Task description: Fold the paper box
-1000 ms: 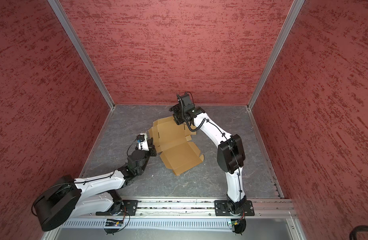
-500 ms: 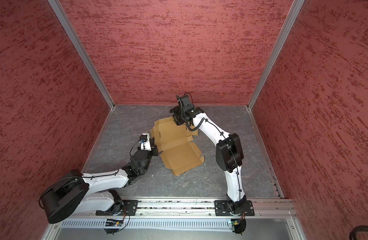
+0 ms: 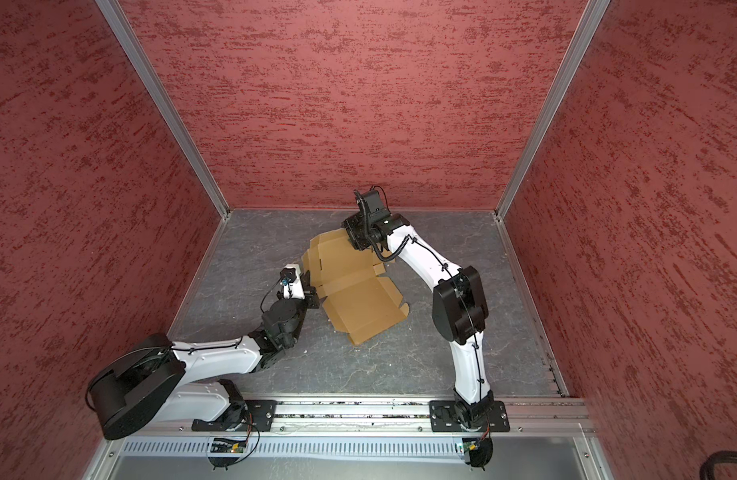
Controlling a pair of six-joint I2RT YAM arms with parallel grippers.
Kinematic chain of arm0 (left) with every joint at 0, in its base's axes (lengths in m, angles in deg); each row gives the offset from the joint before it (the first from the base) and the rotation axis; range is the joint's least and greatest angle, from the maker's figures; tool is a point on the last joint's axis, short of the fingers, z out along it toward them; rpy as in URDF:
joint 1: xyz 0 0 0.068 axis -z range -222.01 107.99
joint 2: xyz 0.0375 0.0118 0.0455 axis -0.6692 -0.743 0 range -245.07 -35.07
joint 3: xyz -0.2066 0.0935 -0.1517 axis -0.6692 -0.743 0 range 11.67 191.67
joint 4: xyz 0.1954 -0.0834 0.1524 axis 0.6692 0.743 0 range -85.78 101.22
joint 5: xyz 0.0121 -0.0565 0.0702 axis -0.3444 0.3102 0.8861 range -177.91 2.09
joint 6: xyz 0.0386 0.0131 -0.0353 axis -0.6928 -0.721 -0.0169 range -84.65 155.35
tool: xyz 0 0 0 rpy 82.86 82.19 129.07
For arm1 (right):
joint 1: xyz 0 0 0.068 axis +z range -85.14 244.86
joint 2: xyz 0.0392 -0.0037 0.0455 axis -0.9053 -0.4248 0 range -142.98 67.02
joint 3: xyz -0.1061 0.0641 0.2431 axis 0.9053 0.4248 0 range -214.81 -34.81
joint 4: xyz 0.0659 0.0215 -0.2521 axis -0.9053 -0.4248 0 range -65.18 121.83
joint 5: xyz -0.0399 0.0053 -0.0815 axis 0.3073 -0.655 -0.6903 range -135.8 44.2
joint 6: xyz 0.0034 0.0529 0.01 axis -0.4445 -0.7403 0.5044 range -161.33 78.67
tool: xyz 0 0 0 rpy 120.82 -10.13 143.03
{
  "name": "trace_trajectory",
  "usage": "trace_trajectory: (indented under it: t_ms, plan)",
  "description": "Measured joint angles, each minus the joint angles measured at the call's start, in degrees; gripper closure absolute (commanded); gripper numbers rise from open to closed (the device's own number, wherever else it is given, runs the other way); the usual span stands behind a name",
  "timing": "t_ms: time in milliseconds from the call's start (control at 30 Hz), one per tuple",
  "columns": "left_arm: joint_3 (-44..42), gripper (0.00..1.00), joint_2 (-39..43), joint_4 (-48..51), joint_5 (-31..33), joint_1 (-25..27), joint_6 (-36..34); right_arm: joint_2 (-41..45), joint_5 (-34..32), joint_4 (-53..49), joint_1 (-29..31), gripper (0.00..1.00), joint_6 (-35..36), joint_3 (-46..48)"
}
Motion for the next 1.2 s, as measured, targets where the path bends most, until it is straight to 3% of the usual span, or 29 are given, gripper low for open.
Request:
trace_trajectory:
  t_ms: [300,1200]
  plan:
    - [0.4,1.00,-2.7,-1.3,1.5,1.2,0.0,0.0,0.2,2.4,-0.1,0.67,-0.8,2.7]
    - [0.9,1.00,-3.7,-2.7,6.2,4.7,1.7,0.0,0.8,11.7,-0.1,0.89,-2.2,7.6]
